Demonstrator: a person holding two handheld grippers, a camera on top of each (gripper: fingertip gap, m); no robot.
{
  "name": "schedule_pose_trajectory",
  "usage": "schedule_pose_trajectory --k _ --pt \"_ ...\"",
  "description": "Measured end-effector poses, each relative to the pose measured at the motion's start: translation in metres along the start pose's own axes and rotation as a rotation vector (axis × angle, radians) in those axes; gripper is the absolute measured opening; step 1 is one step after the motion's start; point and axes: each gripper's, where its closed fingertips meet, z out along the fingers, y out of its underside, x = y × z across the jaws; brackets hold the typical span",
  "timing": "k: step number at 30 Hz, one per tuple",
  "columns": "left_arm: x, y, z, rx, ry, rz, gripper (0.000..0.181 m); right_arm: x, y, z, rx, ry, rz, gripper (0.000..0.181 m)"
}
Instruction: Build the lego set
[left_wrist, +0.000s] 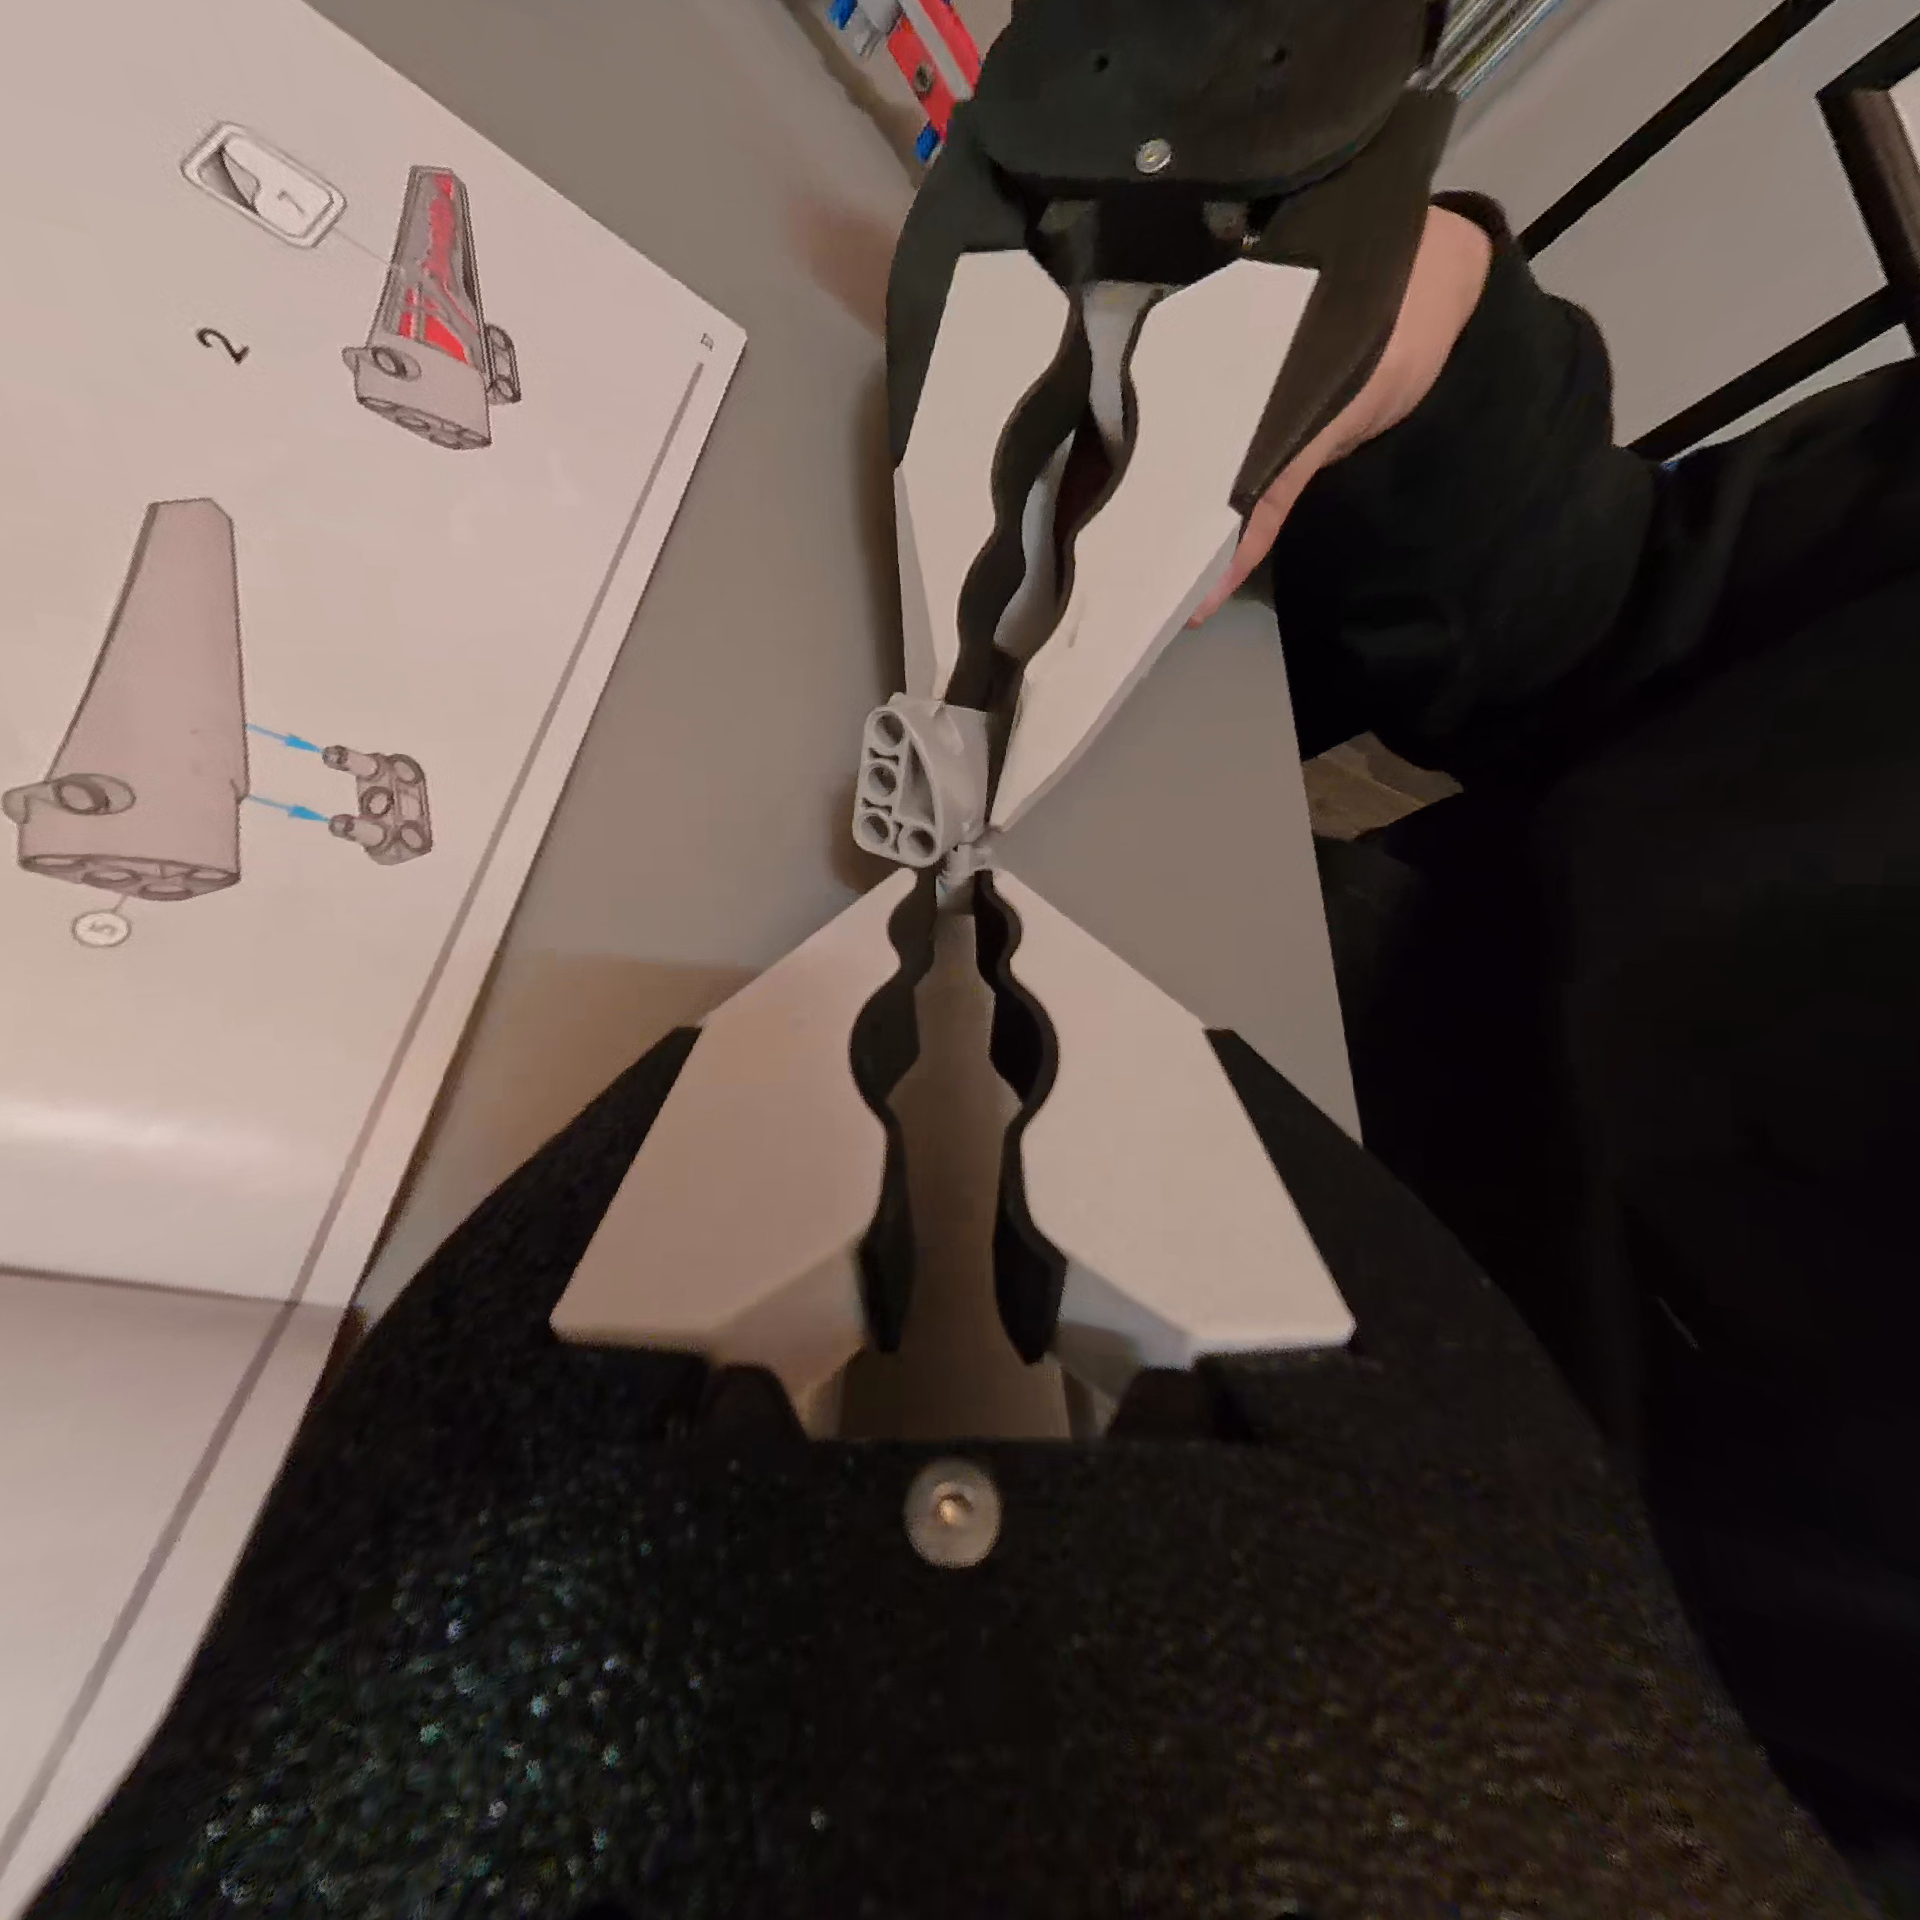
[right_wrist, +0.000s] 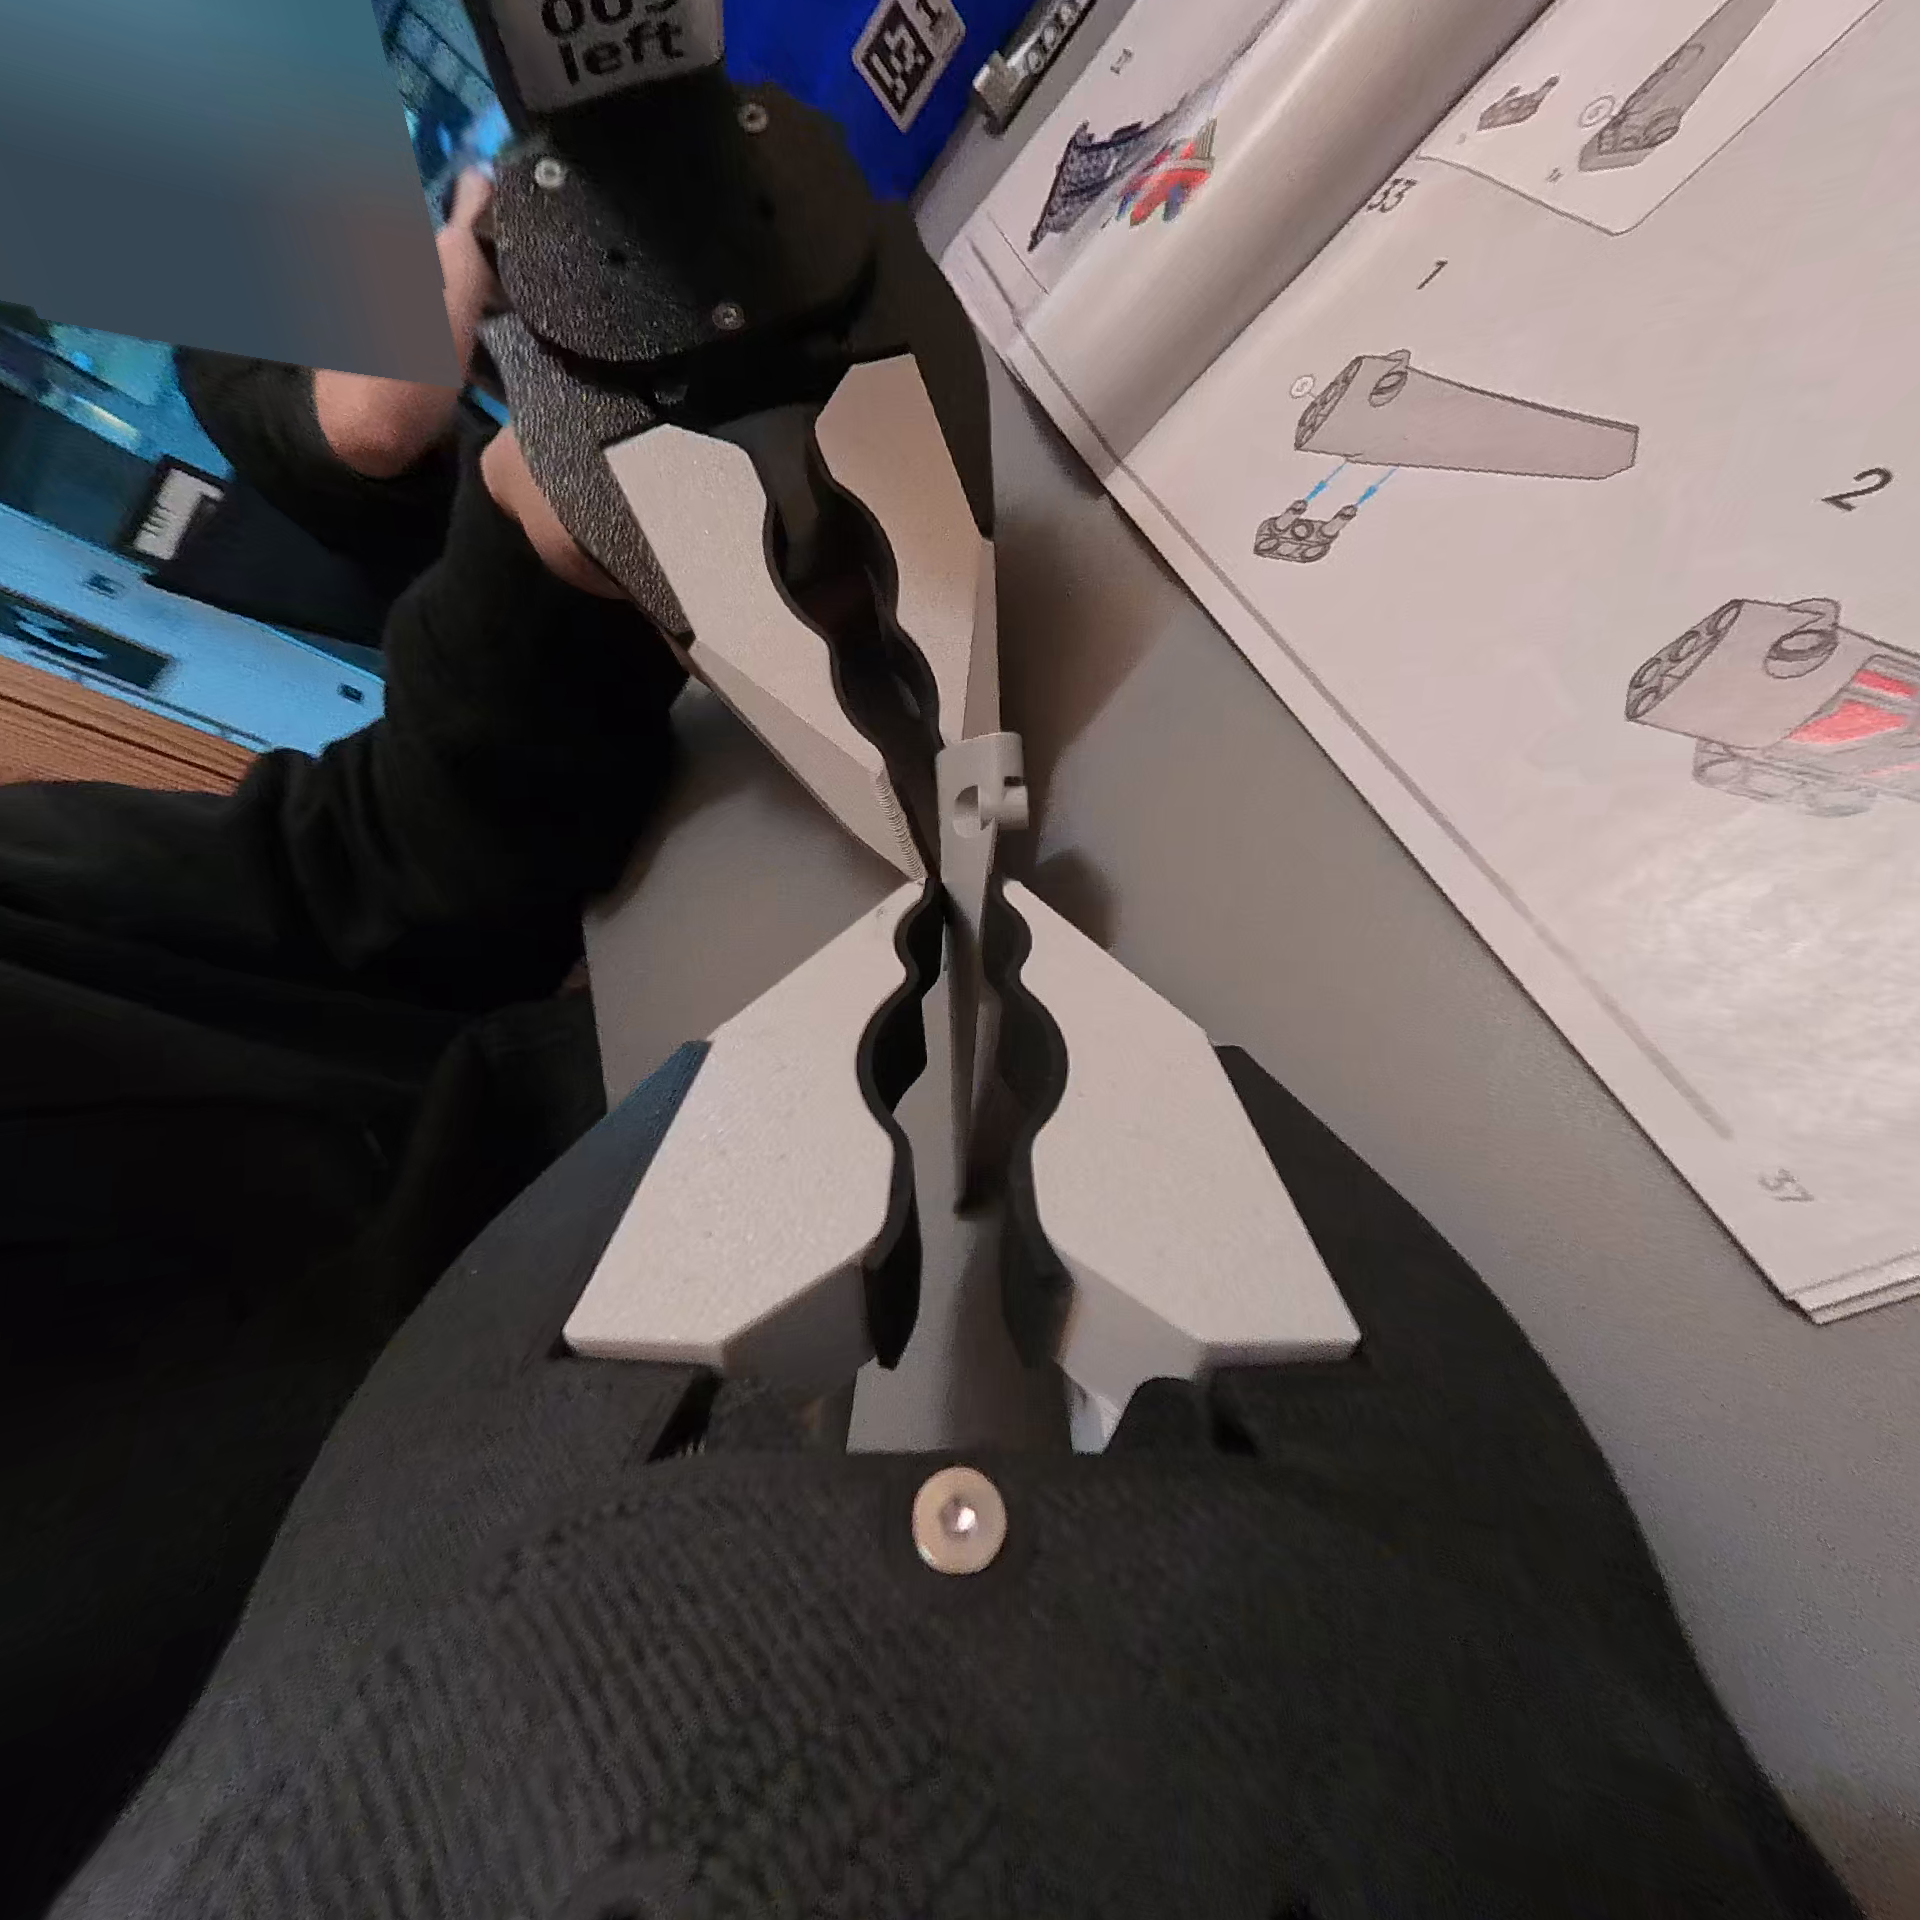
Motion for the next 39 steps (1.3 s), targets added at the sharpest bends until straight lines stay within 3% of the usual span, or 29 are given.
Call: schedule_pose_trajectory --k 15,21,23,26,31,36,39 --pt "0.003 -0.015 -0.009 0.137 0.058 -0.008 0.01 -0.009 -0.005 -0.007 0.047 -0.104 0.036 0.005" --pt "-0.005 -0.017 -0.02 0.168 -0.048 0.073 0.021 -0.006 -0.006 -0.007 0.055 -0.083 0.042 0.005" --pt "-0.007 -0.004 -0.022 0.093 -0.106 0.165 0.022 -0.006 -0.006 -0.008 0.058 -0.086 0.04 0.005" --pt "-0.003 0.013 -0.025 -0.012 -0.217 0.437 0.027 -0.008 -0.009 -0.01 0.077 -0.107 0.041 0.005" --pt "0.01 0.006 -0.029 -0.023 -0.439 0.893 0.044 -0.01 -0.008 -0.009 0.07 -0.117 0.041 0.005" --pt "0.002 0.01 -0.024 -0.199 -0.567 1.121 0.046 -0.014 -0.011 -0.014 0.101 -0.155 0.036 0.005" --pt "-0.001 0.007 -0.022 -0.283 -0.537 1.198 0.054 -0.017 -0.012 -0.015 0.106 -0.177 0.03 0.005"
